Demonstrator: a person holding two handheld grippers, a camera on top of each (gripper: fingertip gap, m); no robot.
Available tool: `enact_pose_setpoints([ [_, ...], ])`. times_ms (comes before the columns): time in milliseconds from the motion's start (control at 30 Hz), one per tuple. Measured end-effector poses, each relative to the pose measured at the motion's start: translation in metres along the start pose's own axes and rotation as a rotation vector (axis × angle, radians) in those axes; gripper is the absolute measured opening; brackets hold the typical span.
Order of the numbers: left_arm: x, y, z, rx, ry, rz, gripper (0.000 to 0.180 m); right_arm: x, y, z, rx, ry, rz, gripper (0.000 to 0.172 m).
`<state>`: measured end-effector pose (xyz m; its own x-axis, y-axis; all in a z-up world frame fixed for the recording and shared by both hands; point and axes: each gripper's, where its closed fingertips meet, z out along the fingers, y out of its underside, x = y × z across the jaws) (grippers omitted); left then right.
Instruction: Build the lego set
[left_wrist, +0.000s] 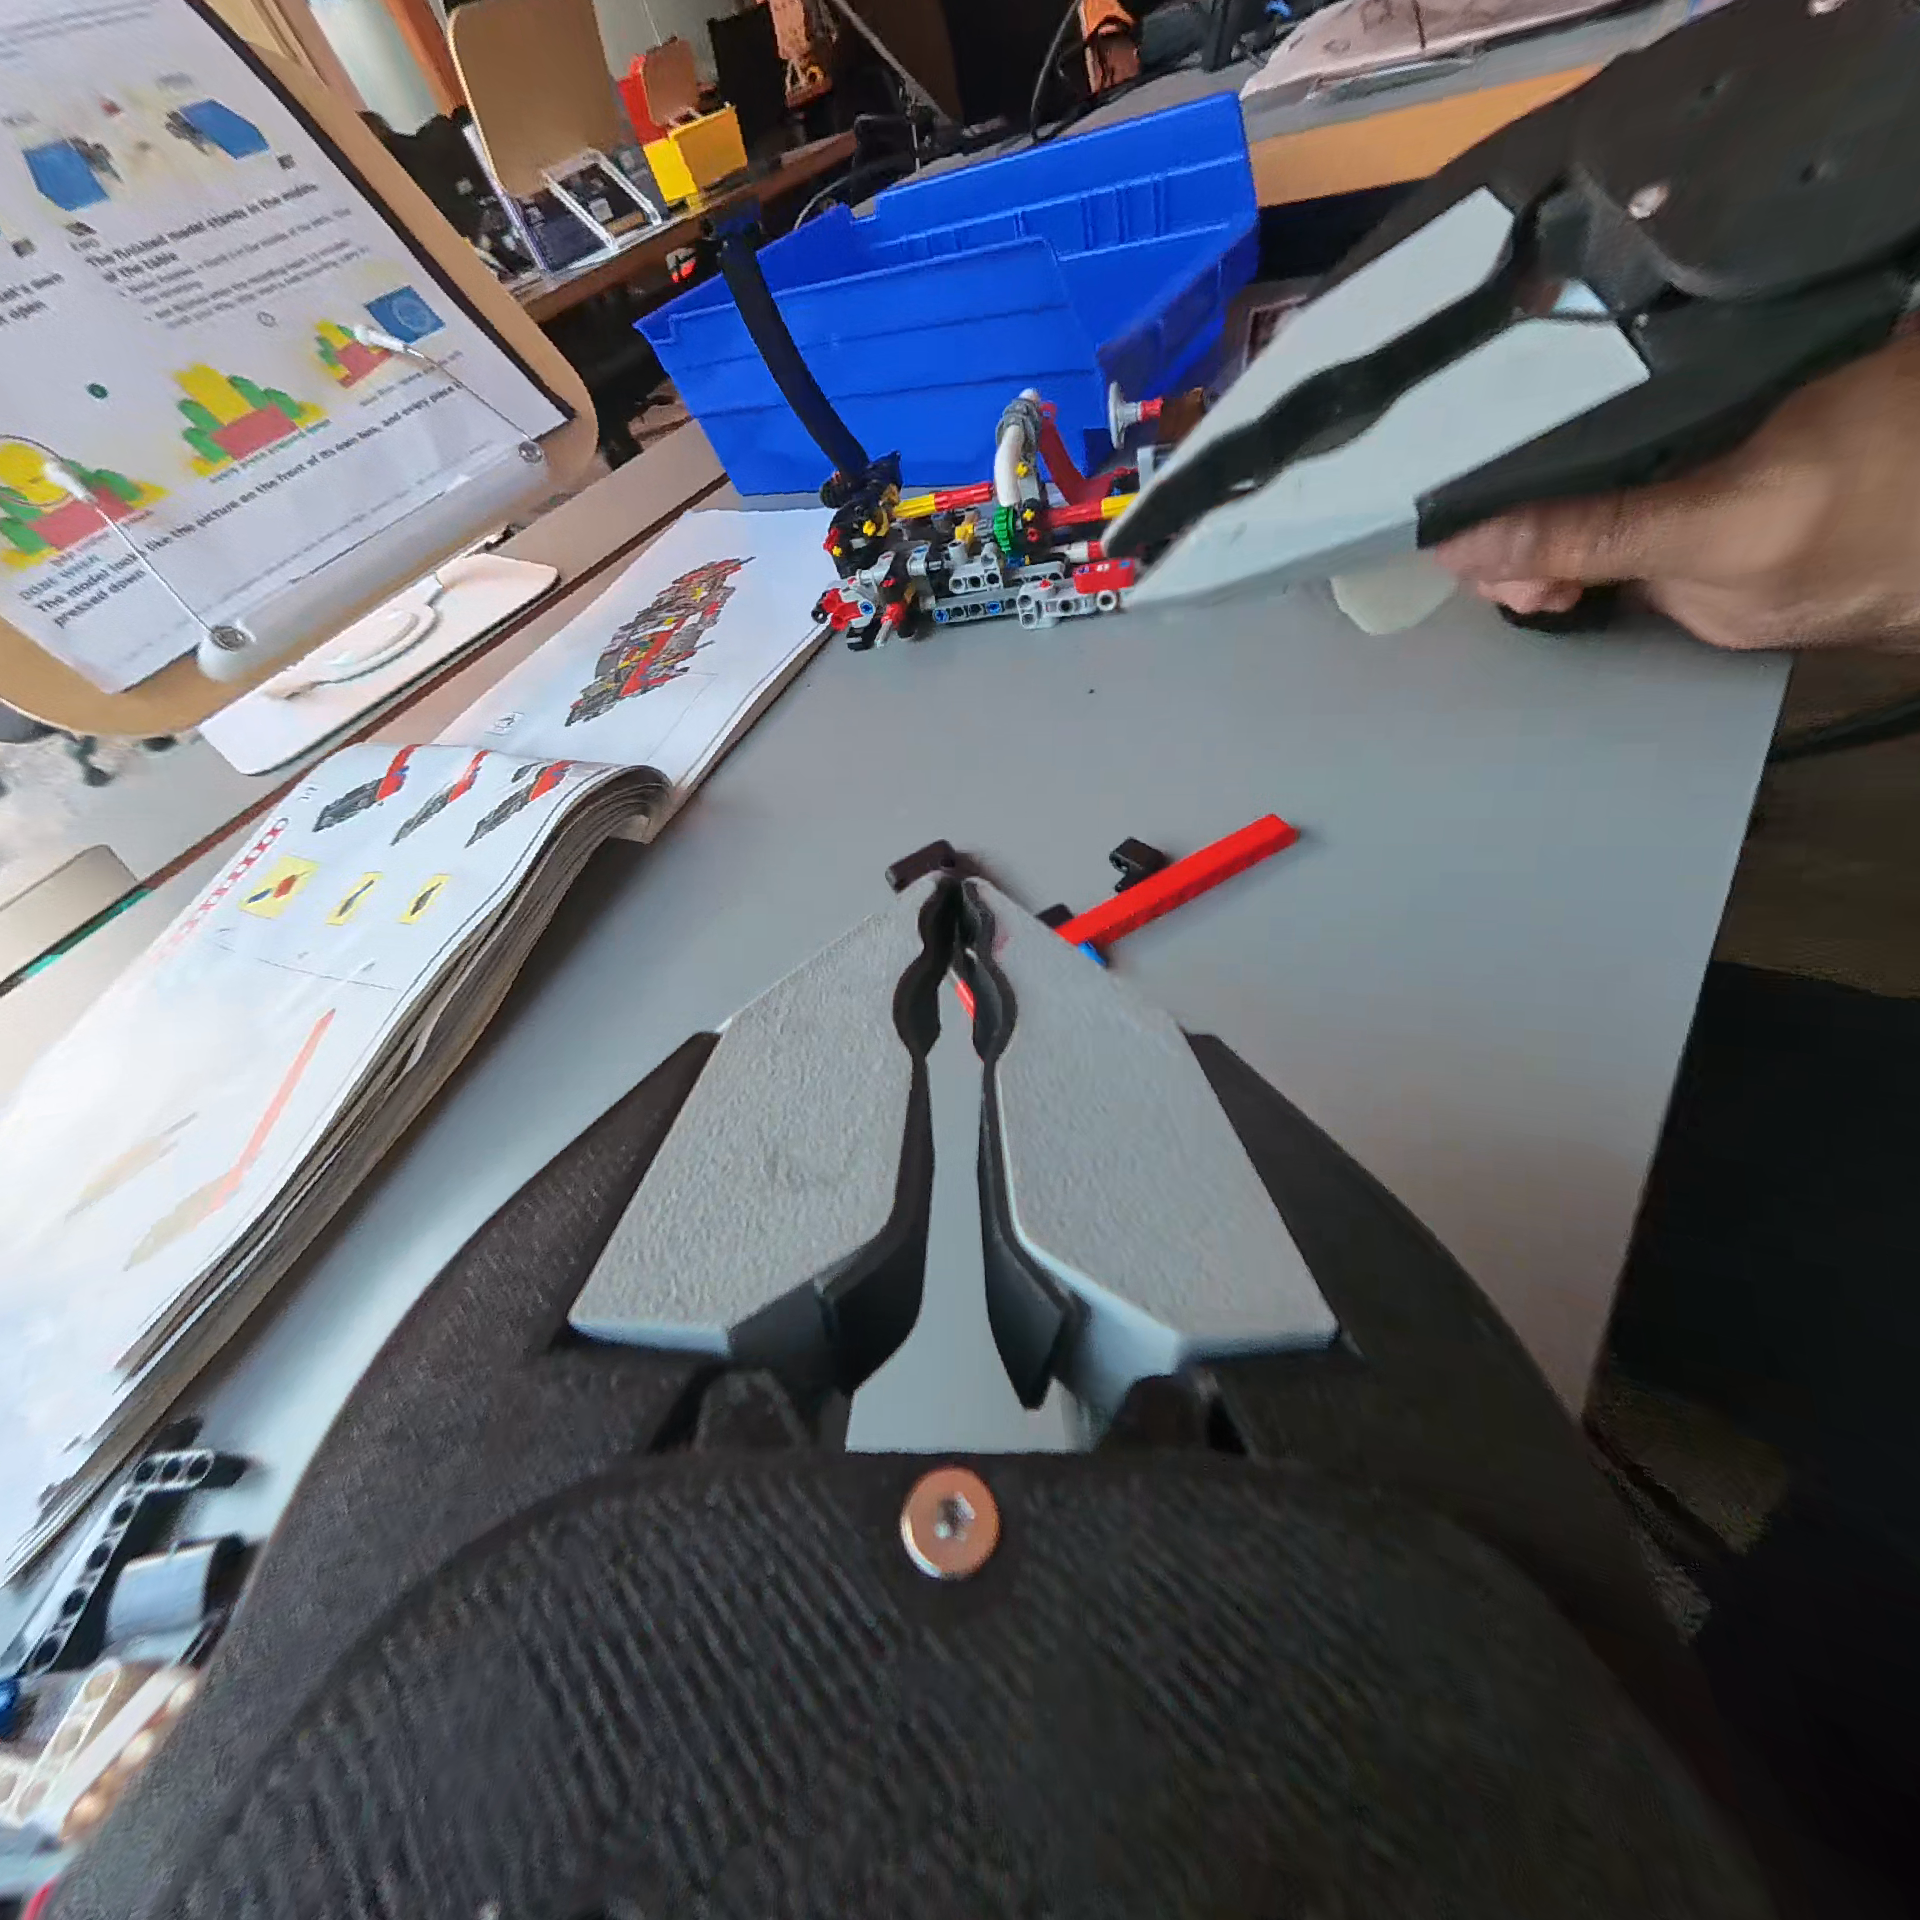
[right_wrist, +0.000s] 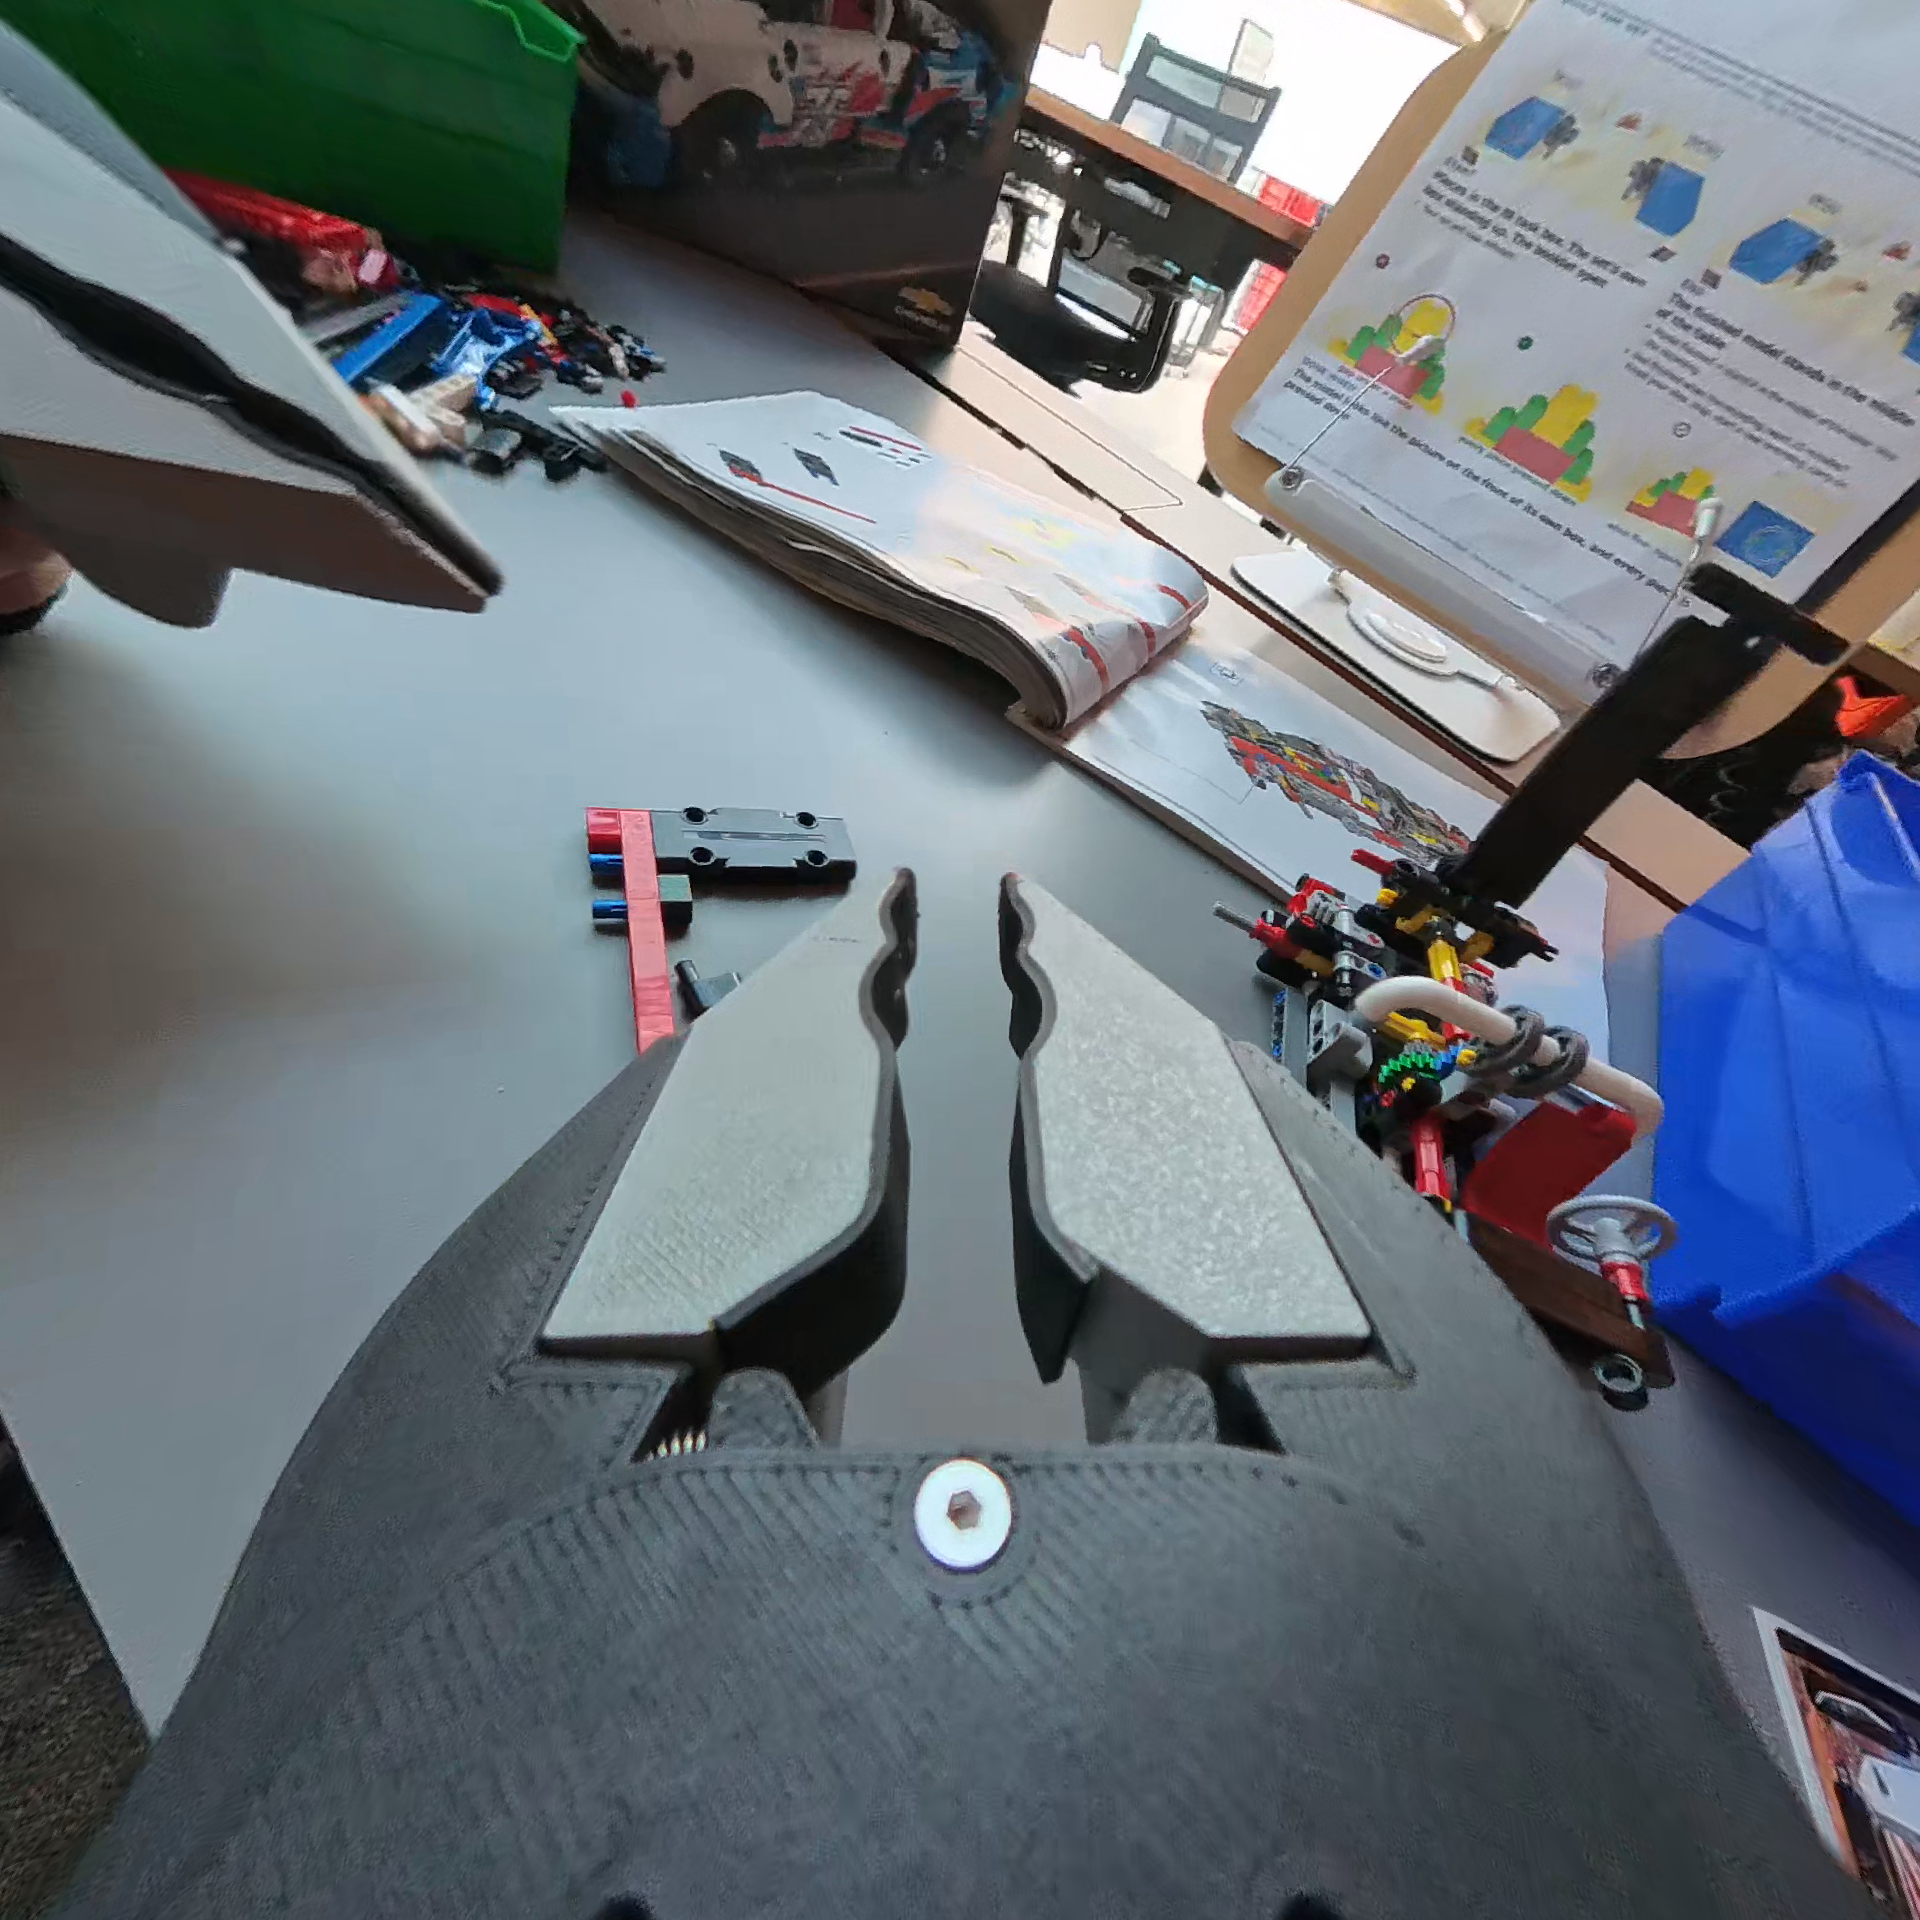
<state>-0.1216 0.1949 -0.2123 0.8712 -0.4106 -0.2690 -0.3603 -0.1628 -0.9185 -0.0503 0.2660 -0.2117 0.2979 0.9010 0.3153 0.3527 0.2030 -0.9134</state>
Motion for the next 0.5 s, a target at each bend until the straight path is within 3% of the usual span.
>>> enact_pose_setpoints([
  [267,0.005,0.002,-0.005,0.004,0.041,-0.001,0.000,0.019,-0.001,-0.002,0.032,0.022,0.123,0.013],
  [500,0.010,0.001,-0.004,0.006,0.080,0.010,0.000,0.005,0.001,0.002,0.009,-0.052,0.080,0.012],
])
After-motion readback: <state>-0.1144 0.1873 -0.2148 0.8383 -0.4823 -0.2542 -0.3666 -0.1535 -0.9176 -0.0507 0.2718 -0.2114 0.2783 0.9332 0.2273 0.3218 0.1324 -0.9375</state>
